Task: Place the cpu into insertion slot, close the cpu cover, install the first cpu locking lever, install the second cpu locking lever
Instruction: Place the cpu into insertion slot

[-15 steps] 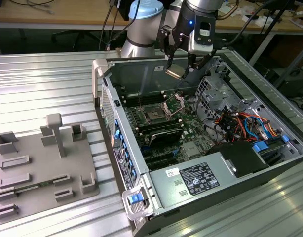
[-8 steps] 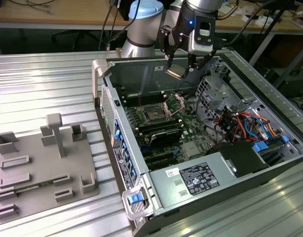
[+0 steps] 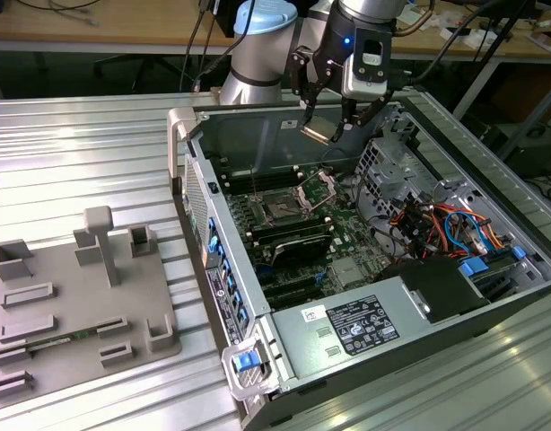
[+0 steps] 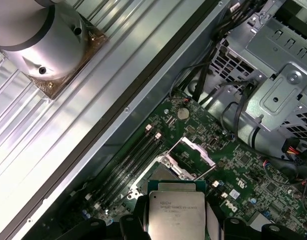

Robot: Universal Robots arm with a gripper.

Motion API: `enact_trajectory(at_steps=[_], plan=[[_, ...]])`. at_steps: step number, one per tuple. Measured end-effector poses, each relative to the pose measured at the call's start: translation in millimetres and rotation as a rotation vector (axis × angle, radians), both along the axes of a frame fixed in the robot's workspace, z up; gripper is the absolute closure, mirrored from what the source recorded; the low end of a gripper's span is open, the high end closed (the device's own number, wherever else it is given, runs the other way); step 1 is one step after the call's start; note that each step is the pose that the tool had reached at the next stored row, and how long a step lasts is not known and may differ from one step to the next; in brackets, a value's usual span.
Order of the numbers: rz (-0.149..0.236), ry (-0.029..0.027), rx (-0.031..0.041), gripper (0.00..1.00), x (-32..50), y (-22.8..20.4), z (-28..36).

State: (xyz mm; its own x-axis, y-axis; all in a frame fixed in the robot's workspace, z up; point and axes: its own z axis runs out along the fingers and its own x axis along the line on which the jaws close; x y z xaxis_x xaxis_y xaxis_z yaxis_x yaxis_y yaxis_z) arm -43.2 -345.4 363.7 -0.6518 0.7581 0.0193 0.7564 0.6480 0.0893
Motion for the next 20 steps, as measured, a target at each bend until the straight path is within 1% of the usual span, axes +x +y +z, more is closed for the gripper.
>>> enact_trajectory(at_steps=[8,20], plan=[[-0.059,0.0000,0.0000,0.45,0.0,0.0,0.0],[-0.063,0.0000,0.0000,0.45,0.0,0.0,0.0]])
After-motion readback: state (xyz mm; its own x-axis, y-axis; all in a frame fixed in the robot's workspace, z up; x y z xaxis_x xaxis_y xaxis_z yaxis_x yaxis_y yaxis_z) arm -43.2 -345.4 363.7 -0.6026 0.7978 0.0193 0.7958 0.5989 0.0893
